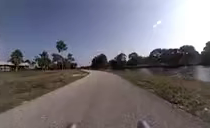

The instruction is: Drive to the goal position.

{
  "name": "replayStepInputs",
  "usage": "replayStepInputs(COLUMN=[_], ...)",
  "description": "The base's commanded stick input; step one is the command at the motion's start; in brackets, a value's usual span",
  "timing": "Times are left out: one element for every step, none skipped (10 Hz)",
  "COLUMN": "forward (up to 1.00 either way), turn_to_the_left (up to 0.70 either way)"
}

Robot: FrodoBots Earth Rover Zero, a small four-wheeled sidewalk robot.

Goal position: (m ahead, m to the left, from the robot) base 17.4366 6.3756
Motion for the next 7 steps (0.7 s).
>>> replayStepInputs(forward=[0.99,0.99,0.99,0.99,0.99,0.99,0.99], turn_to_the_left=[0.02,0.02,0.02,0.02,0.02,0.02,0.02])
